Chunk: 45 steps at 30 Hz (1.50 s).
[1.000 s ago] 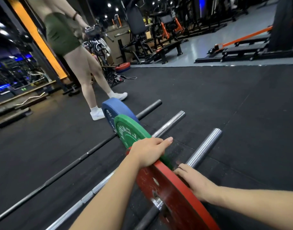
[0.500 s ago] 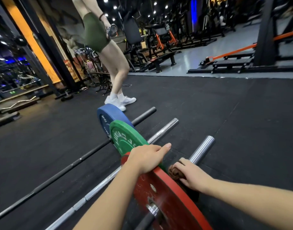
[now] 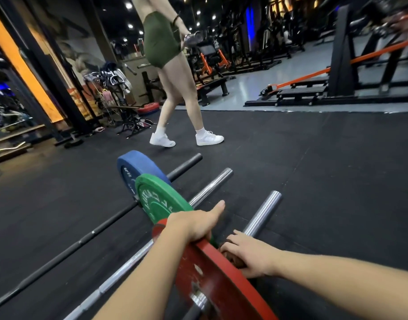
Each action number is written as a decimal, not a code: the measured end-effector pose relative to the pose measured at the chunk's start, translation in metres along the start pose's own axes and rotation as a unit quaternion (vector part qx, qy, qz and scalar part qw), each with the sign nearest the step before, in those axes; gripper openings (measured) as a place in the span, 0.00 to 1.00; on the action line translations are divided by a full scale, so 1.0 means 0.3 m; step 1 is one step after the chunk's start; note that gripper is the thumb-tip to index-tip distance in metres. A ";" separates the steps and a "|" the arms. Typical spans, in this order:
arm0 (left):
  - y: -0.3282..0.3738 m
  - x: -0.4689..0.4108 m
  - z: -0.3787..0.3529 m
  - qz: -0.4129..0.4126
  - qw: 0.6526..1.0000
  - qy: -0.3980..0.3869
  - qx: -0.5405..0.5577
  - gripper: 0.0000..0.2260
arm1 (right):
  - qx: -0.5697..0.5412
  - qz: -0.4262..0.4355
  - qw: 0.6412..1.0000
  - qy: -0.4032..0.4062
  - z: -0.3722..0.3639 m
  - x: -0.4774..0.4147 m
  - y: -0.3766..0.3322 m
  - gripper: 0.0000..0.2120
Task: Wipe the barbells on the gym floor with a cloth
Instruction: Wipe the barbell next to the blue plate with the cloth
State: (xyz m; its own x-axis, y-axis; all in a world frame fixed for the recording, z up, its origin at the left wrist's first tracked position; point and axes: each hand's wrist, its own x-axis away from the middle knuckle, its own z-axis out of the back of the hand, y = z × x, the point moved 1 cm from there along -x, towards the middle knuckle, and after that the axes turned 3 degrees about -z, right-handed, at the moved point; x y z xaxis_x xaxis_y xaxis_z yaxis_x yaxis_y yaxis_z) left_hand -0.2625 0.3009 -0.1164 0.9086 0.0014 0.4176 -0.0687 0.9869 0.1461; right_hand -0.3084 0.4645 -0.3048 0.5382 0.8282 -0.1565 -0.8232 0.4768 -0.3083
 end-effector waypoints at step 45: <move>-0.081 -0.083 -0.007 0.015 0.998 0.065 0.008 0.37 | -0.669 -0.535 0.324 0.402 -0.015 -0.021 0.412 0.26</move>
State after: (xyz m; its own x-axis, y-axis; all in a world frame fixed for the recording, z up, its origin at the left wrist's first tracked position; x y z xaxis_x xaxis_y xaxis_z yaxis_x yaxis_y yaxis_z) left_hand -0.2825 0.2773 -0.1323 0.9517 0.0521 0.3027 -0.1016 0.9834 0.1503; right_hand -0.4129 0.5169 -0.3462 0.7021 -0.2007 0.6832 0.4372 -0.6359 -0.6360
